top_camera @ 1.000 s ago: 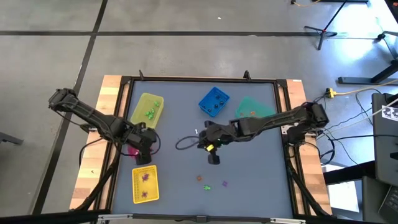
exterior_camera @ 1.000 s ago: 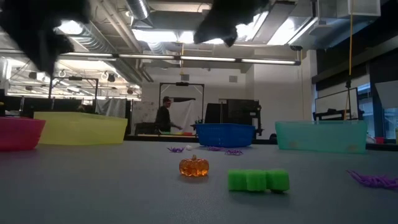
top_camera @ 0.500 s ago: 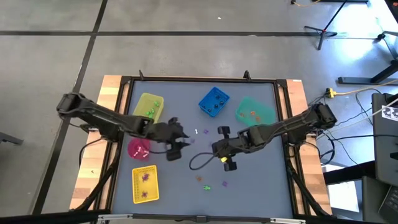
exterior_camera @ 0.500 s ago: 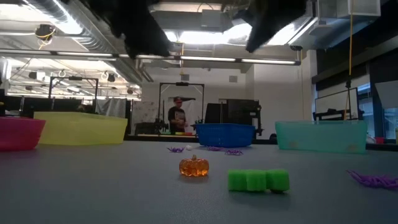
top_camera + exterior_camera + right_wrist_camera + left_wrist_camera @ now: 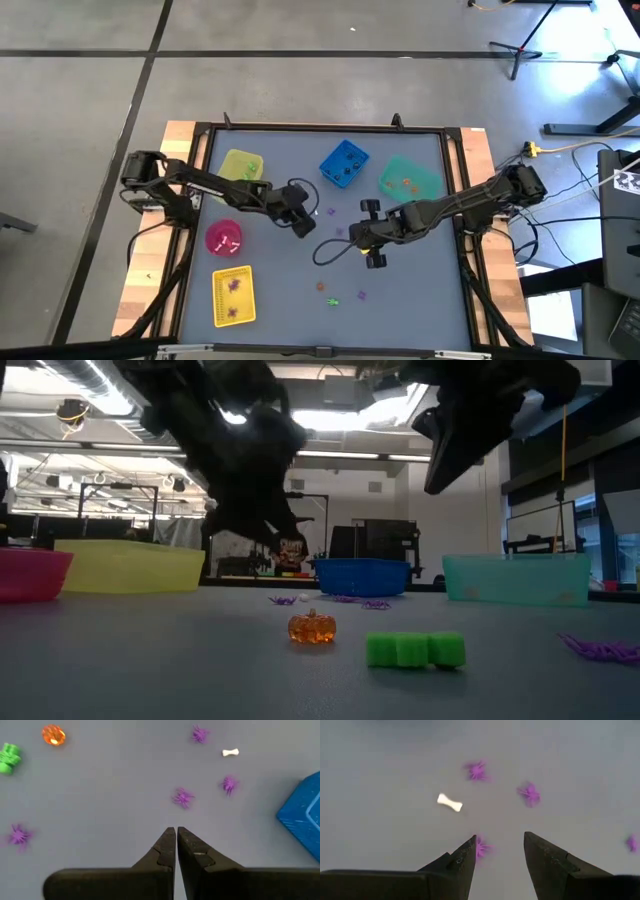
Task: Sort Halloween decoration
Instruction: Put the purple spider toy into the yellow basket
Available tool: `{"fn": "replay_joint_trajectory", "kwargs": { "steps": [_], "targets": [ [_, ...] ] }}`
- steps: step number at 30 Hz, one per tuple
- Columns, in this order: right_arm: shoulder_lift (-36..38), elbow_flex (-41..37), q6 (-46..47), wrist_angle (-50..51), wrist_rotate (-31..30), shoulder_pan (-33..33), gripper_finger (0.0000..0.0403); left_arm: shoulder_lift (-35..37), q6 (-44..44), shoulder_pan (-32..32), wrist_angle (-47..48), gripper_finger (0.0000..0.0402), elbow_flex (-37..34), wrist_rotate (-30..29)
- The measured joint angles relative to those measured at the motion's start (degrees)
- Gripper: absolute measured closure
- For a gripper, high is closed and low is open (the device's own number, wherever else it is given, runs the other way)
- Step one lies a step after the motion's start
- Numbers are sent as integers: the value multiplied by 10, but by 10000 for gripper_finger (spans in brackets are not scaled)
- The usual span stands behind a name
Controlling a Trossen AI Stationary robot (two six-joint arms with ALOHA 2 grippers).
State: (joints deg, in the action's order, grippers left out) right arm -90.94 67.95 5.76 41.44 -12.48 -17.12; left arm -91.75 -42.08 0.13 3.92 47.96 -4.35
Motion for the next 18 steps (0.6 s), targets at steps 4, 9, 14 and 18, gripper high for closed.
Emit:
{"fn": "replay_joint_trajectory", "kwargs": {
  "steps": [4,9,14,18],
  "targets": [
    [0,-2,-2,0,-5,0,386,-23,-70,14,-4,252,0,41],
    [0,-2,-5,1,-2,0,386,-33,-89,15,1,253,12,61],
    [0,-2,-9,4,0,0,386,-33,-66,13,24,253,74,44],
    [0,-1,-16,8,0,-1,386,-37,-39,14,130,253,152,13]
  ]
}}
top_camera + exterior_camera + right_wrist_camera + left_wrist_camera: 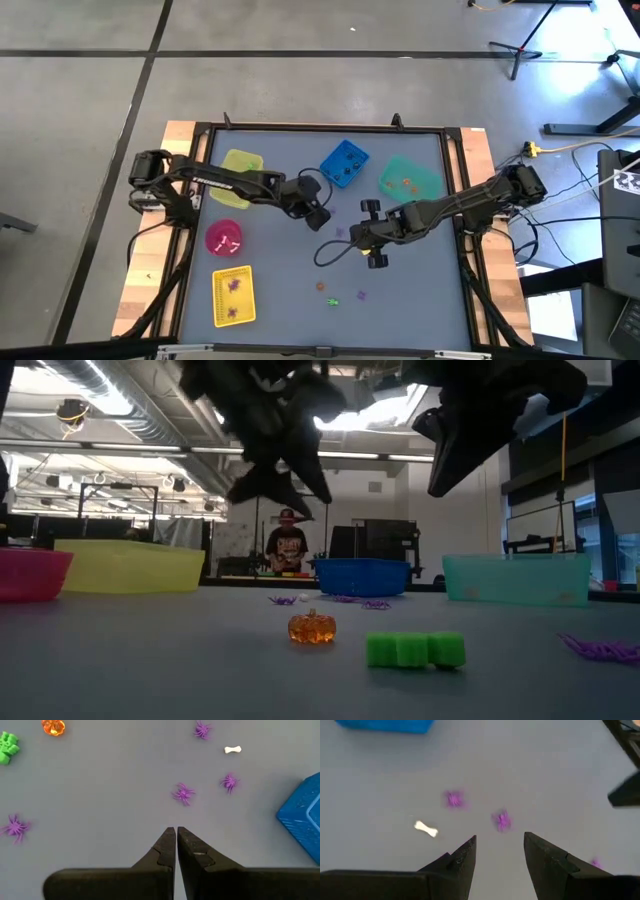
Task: Sort Halloween decoration
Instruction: Put the purple spider toy into the yellow basket
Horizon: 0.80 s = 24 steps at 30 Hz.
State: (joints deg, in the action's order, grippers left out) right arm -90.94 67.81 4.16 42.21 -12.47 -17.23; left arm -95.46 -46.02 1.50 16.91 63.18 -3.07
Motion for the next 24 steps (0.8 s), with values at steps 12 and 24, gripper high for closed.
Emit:
{"fn": "replay_joint_trajectory", "kwargs": {
  "steps": [12,24],
  "targets": [
    [0,0,0,36,6,0,386,-125,-78,-6,220,253,135,17],
    [0,0,0,42,20,0,386,-167,-139,-6,221,253,136,24]
  ]
}}
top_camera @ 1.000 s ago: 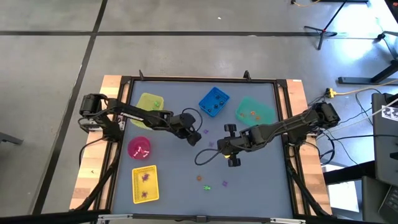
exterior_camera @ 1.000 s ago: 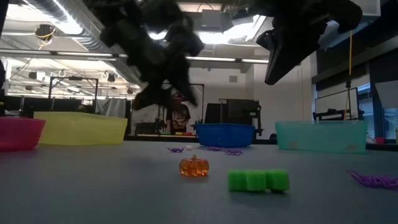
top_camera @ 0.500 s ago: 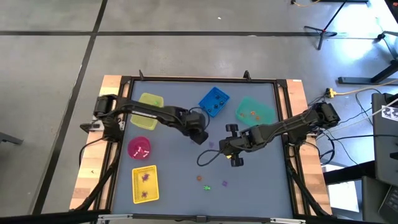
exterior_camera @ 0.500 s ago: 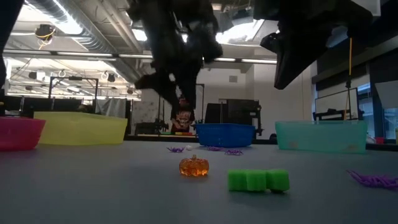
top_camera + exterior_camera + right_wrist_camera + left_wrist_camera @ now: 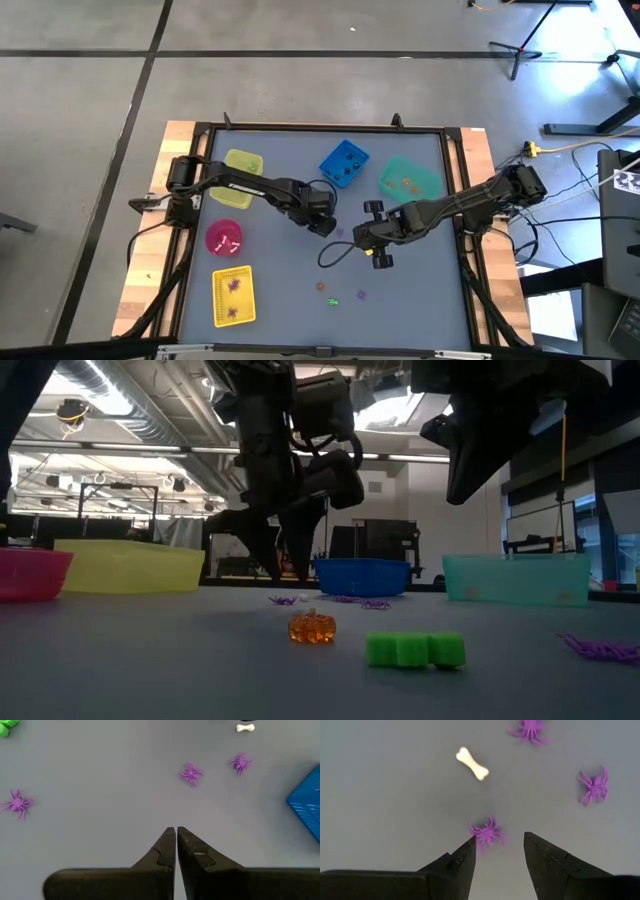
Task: Sort Halloween decoration
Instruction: Put the purple spider toy into the yellow basket
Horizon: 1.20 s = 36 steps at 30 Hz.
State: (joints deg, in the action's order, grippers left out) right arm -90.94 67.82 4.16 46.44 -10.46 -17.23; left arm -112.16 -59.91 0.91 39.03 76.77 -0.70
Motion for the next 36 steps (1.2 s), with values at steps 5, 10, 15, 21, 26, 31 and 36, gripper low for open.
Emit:
{"fn": "replay_joint_trajectory", "kwargs": {
  "steps": [5,10,15,21,26,31,36],
  "targets": [
    [0,0,0,0,0,0,386,-2,-15,-2,0,253,0,-27],
    [0,0,0,-1,0,0,386,-25,-27,-9,2,253,0,-22],
    [0,0,0,-1,0,0,386,-34,-29,-15,1,253,1,-13],
    [0,0,0,-1,0,0,386,-35,-25,-15,2,253,1,-17],
    [0,0,0,-1,0,0,386,-35,-23,-15,3,253,1,-18],
    [0,0,0,-1,0,0,386,-35,-11,-15,6,255,1,-19],
    [0,0,0,-1,0,0,386,-35,-10,-15,7,280,1,-22]
  ]
}}
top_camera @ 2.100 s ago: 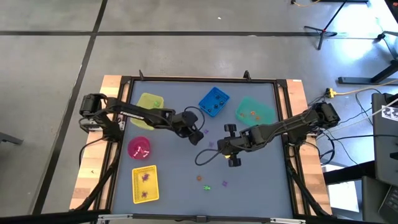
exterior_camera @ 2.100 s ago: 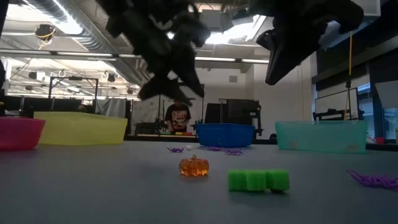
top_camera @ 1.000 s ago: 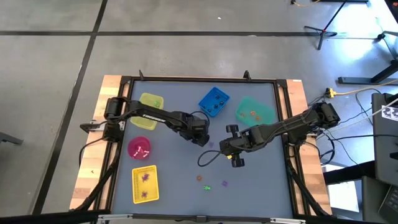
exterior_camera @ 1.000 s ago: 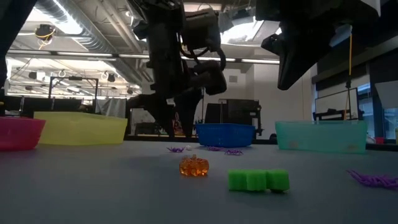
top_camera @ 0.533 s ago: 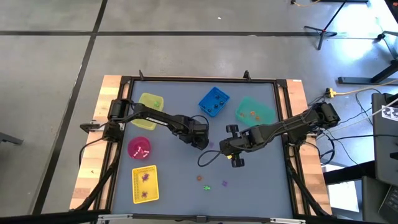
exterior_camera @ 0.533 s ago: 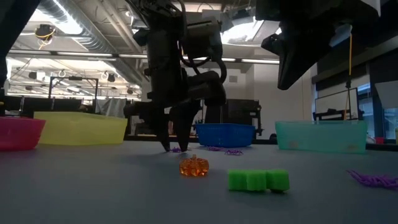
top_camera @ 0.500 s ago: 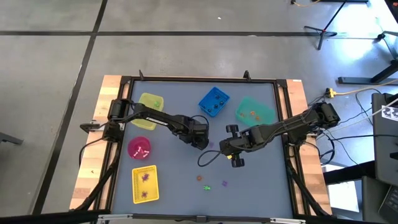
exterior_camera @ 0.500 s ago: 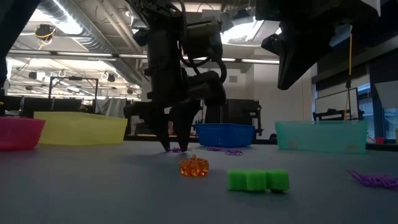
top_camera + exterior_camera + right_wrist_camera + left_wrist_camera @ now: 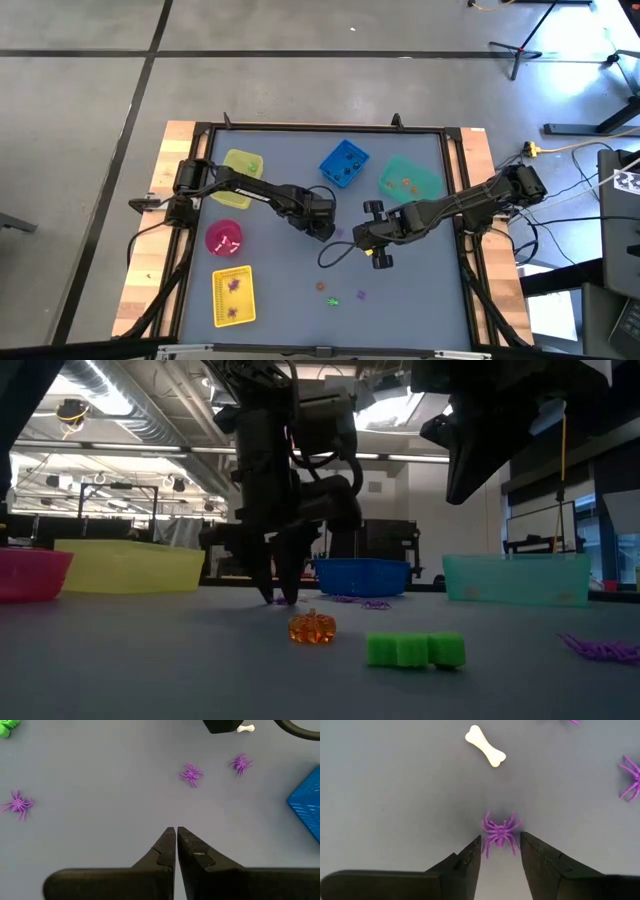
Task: Sort Halloween decoration
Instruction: Put the purple spider toy into the yellow basket
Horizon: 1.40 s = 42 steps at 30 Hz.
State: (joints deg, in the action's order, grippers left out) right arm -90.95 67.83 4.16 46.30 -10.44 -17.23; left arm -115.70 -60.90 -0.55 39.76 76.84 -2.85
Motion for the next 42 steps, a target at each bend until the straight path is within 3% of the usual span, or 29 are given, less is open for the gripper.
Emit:
{"fn": "replay_joint_trajectory", "kwargs": {
  "steps": [12,20,27,33,42],
  "targets": [
    [0,0,0,0,0,0,386,-1,15,0,-1,328,0,0],
    [0,0,0,0,0,0,386,-1,17,0,-11,333,-1,0],
    [0,0,0,2,0,0,386,-1,80,1,-56,333,5,-1],
    [0,0,0,3,0,0,386,-1,172,5,-57,333,56,-13],
    [0,0,0,2,0,0,386,0,449,25,-57,332,89,-21]
  ]
}}
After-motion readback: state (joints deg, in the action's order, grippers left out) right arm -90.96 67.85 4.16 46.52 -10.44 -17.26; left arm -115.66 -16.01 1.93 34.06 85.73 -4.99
